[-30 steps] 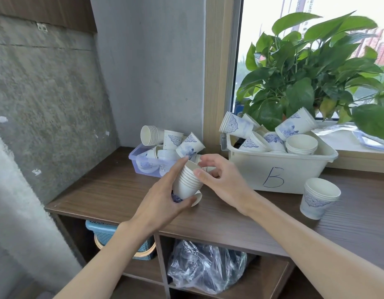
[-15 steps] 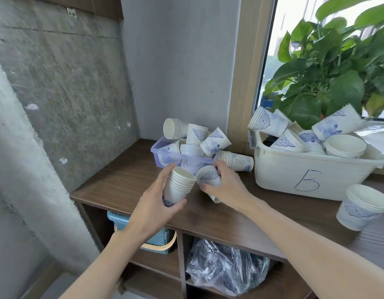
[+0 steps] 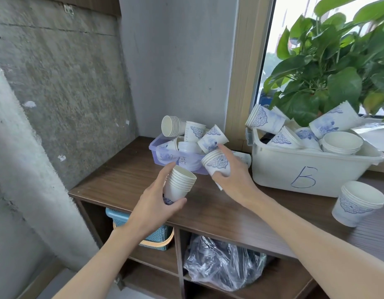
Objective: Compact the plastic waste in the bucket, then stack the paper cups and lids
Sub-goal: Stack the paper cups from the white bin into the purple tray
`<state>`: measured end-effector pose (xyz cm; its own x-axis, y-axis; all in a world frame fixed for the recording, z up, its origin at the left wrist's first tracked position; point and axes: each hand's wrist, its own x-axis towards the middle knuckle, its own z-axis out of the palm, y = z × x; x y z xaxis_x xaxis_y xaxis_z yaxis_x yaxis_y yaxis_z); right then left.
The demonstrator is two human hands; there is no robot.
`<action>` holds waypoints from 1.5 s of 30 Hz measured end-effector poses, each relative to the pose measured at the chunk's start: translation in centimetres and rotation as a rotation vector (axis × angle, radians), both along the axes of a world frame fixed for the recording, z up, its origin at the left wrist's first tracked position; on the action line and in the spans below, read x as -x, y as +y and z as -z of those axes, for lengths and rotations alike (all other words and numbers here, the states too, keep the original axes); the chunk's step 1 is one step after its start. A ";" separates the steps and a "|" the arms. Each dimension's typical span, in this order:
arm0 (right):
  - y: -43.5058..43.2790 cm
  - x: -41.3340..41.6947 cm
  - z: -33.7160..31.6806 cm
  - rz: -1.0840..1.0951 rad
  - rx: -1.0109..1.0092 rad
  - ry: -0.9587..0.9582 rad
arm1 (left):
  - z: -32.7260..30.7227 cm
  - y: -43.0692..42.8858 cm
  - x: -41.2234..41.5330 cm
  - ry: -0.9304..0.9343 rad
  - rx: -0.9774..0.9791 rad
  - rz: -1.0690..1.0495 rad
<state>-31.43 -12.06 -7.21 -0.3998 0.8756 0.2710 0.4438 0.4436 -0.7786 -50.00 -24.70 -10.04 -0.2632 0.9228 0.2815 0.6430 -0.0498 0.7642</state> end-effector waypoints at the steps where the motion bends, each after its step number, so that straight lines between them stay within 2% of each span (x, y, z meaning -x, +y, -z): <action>1: -0.2 -0.5 -0.5 0.003 -0.008 0.024 | -0.1 0.1 -0.4 0.005 -0.002 0.008; 8: -1.9 -3.3 -3.8 0.049 0.017 0.337 | -0.8 0.8 -3.7 0.023 -0.019 0.090; 16: -3.7 -4.1 -4.8 -0.018 0.065 0.470 | -1.8 1.2 -6.5 0.017 -0.059 0.187; 25: -4.4 -4.6 -4.4 -0.099 0.159 0.365 | -2.8 1.0 -7.4 -0.008 -0.085 0.201; 37: -4.1 -3.9 -2.8 -0.160 0.278 0.350 | -1.7 1.2 -7.3 -0.026 -0.043 0.228; 42: -2.5 -3.5 -1.6 -0.148 0.277 0.283 | -0.6 2.0 -6.5 -0.041 -0.012 0.185; 45: -0.6 -3.2 -0.7 -0.046 0.213 0.223 | 0.1 2.9 -5.8 -0.051 -0.039 0.107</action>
<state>-28.23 -12.66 -6.55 -0.3916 0.9044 0.1693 0.2346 0.2761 -0.9321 -44.24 -21.77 -10.10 -0.1785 0.9350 0.3065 0.5928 -0.1464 0.7919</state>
